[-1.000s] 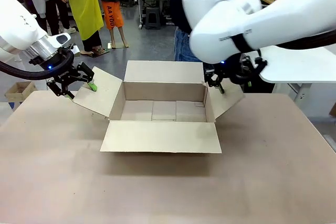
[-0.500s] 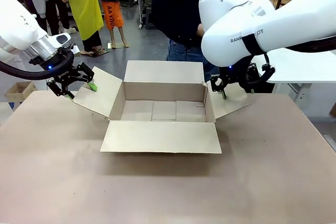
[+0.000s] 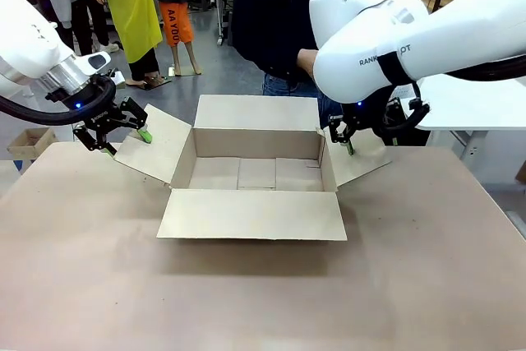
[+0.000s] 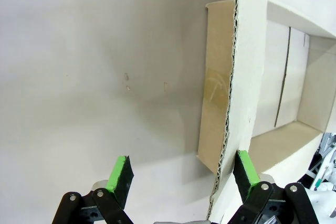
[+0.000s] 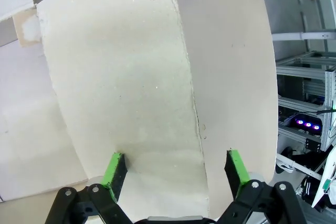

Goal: Pack the gift set into the box.
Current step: Lift both hands away from the flaps of the Package Box.

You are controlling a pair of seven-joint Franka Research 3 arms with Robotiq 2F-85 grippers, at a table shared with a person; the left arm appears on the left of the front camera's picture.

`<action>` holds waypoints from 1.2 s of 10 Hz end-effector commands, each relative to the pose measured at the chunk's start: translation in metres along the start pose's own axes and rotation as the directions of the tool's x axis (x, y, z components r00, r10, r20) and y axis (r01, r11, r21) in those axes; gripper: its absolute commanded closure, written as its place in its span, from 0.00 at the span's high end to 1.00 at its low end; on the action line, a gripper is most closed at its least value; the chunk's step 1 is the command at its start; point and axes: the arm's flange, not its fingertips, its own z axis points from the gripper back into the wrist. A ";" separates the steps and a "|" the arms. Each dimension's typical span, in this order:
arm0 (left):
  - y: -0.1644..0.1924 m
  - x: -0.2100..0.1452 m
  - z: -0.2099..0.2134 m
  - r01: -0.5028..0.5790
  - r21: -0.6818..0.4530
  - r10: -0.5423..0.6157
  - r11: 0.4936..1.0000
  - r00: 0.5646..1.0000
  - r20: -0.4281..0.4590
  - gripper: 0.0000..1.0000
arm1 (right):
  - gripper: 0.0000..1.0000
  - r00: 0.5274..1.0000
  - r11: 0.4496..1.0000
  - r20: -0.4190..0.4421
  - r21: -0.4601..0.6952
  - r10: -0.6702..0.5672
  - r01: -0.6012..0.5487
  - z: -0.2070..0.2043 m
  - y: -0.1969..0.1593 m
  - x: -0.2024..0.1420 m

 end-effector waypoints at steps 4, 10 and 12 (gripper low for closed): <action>-0.001 -0.002 0.002 -0.009 0.014 0.008 1.000 1.000 0.007 1.00 | 1.00 1.000 0.999 0.019 -0.024 -0.022 0.023 0.001 0.001 0.002; -0.001 -0.002 0.002 -0.009 0.014 0.008 1.000 1.000 0.007 1.00 | 1.00 1.000 0.999 0.019 -0.024 -0.022 0.023 0.001 0.001 0.002; -0.001 -0.002 0.002 -0.009 0.014 0.008 1.000 1.000 0.007 1.00 | 1.00 1.000 0.999 0.019 -0.024 -0.022 0.023 0.001 0.001 0.002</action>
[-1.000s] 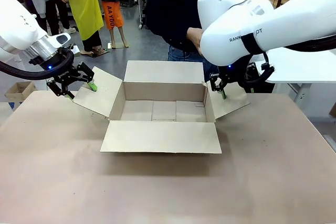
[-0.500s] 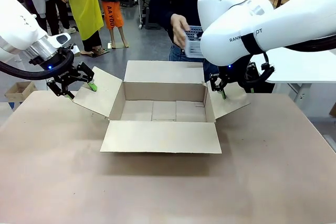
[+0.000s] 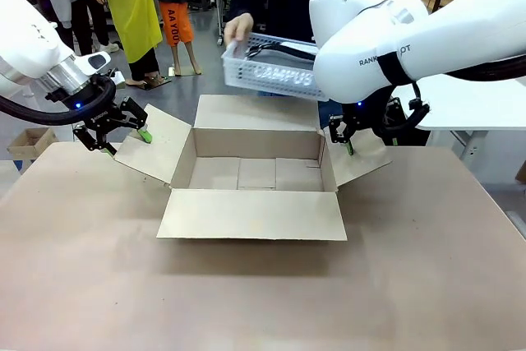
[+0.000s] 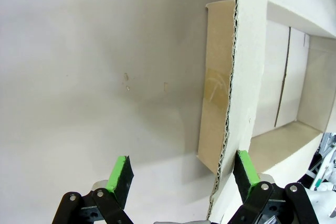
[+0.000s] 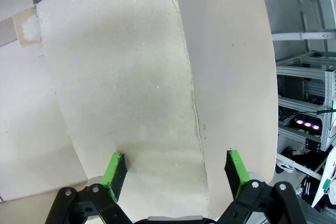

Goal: Pack the gift set into the box.
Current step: Lift both hands away from the flaps of the Package Box.

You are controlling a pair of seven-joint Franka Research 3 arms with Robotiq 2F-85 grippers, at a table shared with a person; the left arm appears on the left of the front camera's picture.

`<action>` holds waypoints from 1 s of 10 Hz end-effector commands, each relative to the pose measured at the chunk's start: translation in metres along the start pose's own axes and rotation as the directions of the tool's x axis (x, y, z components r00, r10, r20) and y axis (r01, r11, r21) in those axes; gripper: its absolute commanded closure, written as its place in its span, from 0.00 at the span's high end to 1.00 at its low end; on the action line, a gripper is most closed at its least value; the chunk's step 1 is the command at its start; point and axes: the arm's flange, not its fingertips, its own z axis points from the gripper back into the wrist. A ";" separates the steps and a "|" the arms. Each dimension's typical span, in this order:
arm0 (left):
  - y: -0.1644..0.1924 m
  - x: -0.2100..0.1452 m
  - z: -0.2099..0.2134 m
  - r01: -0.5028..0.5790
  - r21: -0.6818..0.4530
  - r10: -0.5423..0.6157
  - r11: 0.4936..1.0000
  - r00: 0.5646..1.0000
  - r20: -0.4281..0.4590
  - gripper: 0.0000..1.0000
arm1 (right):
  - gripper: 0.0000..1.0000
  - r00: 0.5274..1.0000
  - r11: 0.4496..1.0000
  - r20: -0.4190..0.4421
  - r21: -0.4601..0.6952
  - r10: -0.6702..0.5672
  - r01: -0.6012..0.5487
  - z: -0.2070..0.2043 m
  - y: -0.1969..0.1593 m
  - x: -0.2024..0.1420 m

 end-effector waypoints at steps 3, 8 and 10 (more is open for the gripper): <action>-0.001 -0.002 0.002 -0.009 0.014 0.008 1.000 1.000 0.007 1.00 | 1.00 1.000 0.999 0.019 -0.024 -0.022 0.023 0.001 0.001 0.002; -0.001 -0.002 0.002 -0.009 0.014 0.008 1.000 1.000 0.007 1.00 | 1.00 1.000 0.999 0.019 -0.024 -0.022 0.023 0.001 0.001 0.002; -0.001 -0.002 0.002 -0.009 0.014 0.008 1.000 1.000 0.007 1.00 | 1.00 1.000 0.999 0.019 -0.024 -0.022 0.023 0.001 0.001 0.002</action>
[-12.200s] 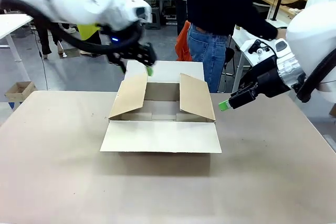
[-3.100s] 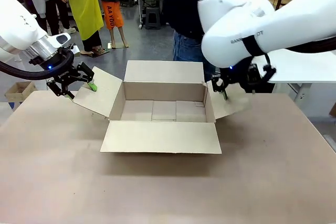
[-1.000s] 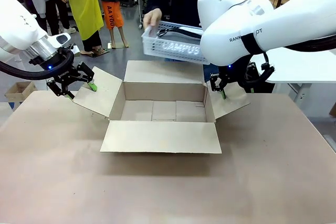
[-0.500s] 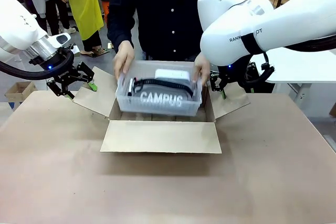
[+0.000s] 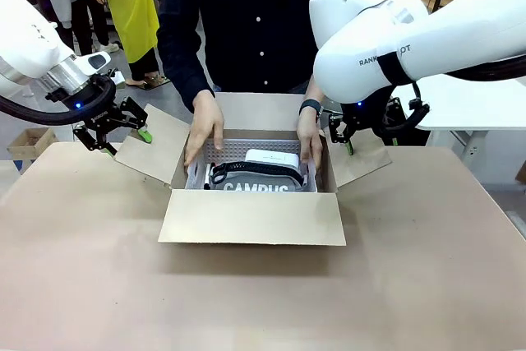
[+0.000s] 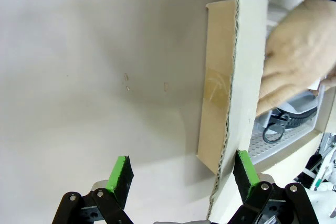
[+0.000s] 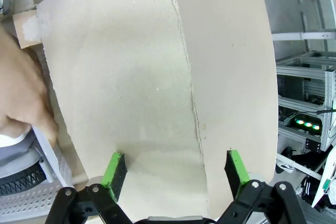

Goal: Pack the gift set into the box.
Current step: Lift both hands away from the flaps of the Package Box.

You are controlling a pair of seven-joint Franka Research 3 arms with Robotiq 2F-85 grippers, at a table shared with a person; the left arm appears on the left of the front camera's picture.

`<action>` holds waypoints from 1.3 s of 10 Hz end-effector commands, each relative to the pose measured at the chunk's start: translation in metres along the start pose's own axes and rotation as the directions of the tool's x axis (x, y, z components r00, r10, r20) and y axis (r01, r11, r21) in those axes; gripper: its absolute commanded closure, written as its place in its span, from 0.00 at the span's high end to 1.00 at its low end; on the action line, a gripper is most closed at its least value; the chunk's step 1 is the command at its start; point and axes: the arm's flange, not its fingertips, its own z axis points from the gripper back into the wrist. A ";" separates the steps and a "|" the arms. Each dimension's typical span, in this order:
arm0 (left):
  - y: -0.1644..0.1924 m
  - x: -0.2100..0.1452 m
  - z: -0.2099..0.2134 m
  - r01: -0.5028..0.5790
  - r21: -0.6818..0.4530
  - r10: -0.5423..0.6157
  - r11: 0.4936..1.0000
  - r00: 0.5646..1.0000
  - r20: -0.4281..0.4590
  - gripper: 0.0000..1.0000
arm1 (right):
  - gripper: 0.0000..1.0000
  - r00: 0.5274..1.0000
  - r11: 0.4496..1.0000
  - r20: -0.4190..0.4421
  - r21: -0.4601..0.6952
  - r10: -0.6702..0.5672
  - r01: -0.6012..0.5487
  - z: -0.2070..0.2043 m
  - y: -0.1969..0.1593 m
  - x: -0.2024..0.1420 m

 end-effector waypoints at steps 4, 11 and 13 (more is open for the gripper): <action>-0.001 -0.002 0.002 -0.009 0.014 0.008 1.000 1.000 0.007 1.00 | 1.00 1.000 0.999 0.019 -0.024 -0.022 0.023 0.001 0.001 0.002; 0.055 -0.092 0.160 -0.022 -0.418 0.047 0.908 0.998 0.048 1.00 | 1.00 0.984 0.778 -0.057 0.622 0.166 -0.095 0.036 -0.197 -0.012; 0.136 -0.103 0.168 -0.025 -0.709 0.052 0.705 0.999 0.016 1.00 | 1.00 0.980 0.423 -0.030 0.904 0.198 -0.057 -0.041 -0.274 -0.012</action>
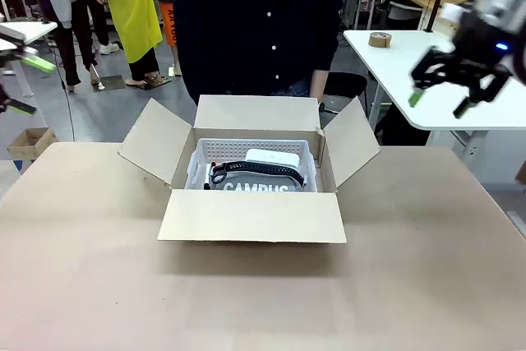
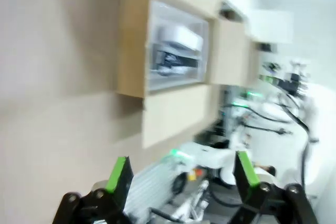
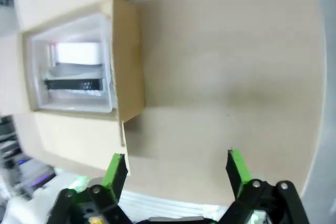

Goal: Pack the gift set into the box.
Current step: Lift both hands away from the flaps of the Package Box.

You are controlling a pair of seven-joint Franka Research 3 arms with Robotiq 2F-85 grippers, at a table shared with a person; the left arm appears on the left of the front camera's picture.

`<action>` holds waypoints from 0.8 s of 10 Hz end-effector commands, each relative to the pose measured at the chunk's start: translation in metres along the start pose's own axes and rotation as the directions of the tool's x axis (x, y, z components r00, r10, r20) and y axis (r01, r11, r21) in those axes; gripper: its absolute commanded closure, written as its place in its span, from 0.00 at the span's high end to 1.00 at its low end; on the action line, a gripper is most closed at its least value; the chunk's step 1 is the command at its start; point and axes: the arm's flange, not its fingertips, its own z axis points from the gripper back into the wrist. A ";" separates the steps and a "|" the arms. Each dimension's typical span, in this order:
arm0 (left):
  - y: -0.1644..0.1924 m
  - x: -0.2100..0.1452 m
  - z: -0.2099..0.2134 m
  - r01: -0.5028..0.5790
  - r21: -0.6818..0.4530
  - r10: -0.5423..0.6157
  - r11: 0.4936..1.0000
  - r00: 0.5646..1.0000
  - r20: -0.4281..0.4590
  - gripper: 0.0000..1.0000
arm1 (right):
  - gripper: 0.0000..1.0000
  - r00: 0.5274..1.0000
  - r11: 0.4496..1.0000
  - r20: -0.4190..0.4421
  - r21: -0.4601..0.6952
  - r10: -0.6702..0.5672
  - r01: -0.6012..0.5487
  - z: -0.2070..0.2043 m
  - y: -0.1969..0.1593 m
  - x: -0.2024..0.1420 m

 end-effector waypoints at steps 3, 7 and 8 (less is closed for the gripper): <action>0.146 0.000 0.034 -0.057 -0.519 0.081 0.853 0.996 0.024 1.00 | 1.00 0.926 0.482 -0.021 0.849 -0.378 0.216 -0.098 -0.175 -0.037; 0.132 -0.024 0.050 -0.035 -0.445 0.074 0.895 0.995 0.072 1.00 | 1.00 0.951 0.785 -0.002 0.565 -0.308 0.255 -0.096 -0.195 -0.060; 0.132 -0.024 0.050 -0.035 -0.445 0.074 0.895 0.995 0.072 1.00 | 1.00 0.951 0.785 -0.002 0.565 -0.308 0.255 -0.096 -0.195 -0.060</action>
